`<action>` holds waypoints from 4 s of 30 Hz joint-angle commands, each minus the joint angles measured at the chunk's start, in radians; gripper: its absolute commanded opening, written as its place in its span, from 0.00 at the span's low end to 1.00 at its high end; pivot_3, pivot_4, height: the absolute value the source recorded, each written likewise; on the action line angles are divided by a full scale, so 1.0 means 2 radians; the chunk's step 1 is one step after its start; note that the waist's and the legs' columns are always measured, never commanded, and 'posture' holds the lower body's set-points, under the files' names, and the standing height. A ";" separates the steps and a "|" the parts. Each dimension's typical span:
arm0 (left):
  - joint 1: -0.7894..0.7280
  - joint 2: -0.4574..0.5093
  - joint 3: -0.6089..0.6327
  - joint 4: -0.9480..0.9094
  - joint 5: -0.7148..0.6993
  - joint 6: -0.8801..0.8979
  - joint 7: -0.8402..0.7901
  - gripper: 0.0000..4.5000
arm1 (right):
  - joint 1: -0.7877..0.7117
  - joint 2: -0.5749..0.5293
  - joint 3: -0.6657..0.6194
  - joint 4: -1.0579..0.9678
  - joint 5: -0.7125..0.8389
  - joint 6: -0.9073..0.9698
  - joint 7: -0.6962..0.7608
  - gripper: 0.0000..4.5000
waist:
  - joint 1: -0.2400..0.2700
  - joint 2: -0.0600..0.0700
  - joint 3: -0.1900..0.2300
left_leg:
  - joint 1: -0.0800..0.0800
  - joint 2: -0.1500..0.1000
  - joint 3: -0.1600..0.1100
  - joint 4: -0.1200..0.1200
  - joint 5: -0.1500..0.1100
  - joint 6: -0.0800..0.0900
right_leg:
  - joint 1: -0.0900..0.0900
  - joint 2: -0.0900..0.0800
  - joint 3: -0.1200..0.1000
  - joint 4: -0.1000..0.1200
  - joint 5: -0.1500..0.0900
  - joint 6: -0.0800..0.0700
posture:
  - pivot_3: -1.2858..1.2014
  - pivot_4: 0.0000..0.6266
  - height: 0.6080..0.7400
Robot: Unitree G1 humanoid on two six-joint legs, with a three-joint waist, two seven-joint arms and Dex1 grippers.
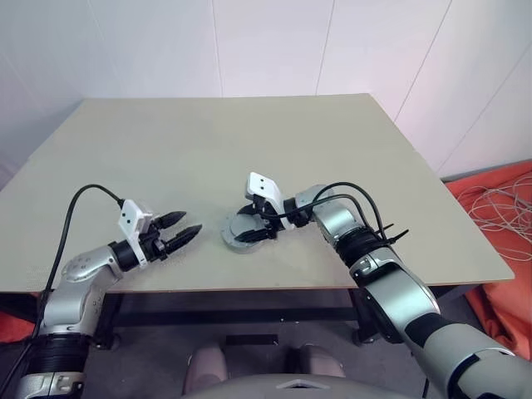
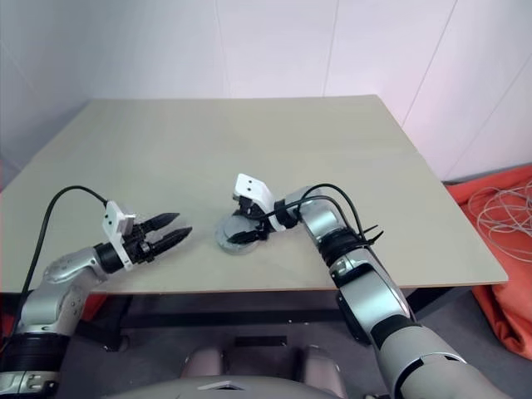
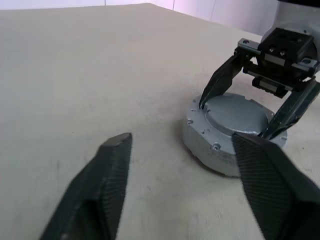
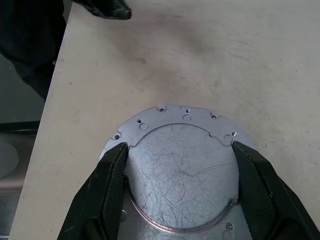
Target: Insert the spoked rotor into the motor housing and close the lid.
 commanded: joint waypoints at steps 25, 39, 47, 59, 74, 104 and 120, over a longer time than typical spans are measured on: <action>-0.097 -0.071 -0.131 0.050 0.113 0.030 0.070 0.00 | 0.014 -0.007 0.014 0.005 -0.014 0.007 0.001 0.70 | 0.003 0.002 -0.002 | 0.000 -0.001 0.000 0.000 0.000 0.000 | 0.003 -0.001 0.000 -0.001 0.000 0.001 | 0.52 0.00 1.00; -0.101 -0.074 -0.131 0.047 0.109 0.038 0.067 0.00 | 0.012 -0.020 -0.010 -0.062 0.019 0.063 0.012 1.00 | 0.004 0.002 -0.002 | 0.000 -0.001 -0.001 0.000 0.000 0.000 | 0.002 -0.001 0.000 -0.002 -0.001 0.001 | 0.52 0.00 1.00; -0.098 -0.074 -0.132 0.038 0.108 0.038 0.064 0.00 | 0.009 -0.049 -0.096 -0.136 0.113 0.205 0.005 1.00 | 0.011 0.002 -0.002 | -0.001 -0.001 0.000 0.000 0.000 0.000 | 0.001 -0.001 0.000 -0.002 -0.001 0.001 | 0.52 0.00 1.00; -0.101 -0.070 -0.131 0.033 0.105 0.038 0.055 0.00 | 0.060 -0.057 -0.286 -0.200 0.229 0.661 -0.204 1.00 | 0.015 0.002 -0.002 | -0.001 -0.001 0.000 -0.001 0.000 0.000 | 0.001 -0.001 -0.001 -0.003 -0.001 0.001 | 0.52 0.00 1.00; -0.092 -0.070 -0.131 0.023 0.101 0.041 0.050 0.00 | 0.094 0.028 -0.408 -0.175 0.326 0.727 -0.369 1.00 | 0.015 0.005 -0.004 | -0.001 0.000 0.001 -0.003 0.000 0.000 | 0.001 -0.001 -0.001 -0.008 0.000 0.002 | 0.52 0.00 1.00; -0.096 -0.072 -0.129 0.026 0.100 0.052 0.046 0.00 | 0.114 0.081 -0.423 -0.194 0.446 0.727 -0.477 0.26 | 0.012 0.007 -0.005 | -0.001 -0.001 0.001 -0.009 0.002 -0.004 | 0.000 -0.001 -0.001 -0.010 -0.001 0.003 | 0.52 0.00 1.00; -0.083 -0.091 0.019 -0.017 -0.041 0.157 0.112 0.00 | 0.110 0.091 -0.444 -0.219 0.458 0.727 -0.477 0.26 | 0.012 0.007 -0.005 | -0.004 -0.001 0.001 -0.010 0.003 -0.004 | -0.003 0.000 -0.001 -0.009 -0.001 0.003 | 0.52 0.00 1.00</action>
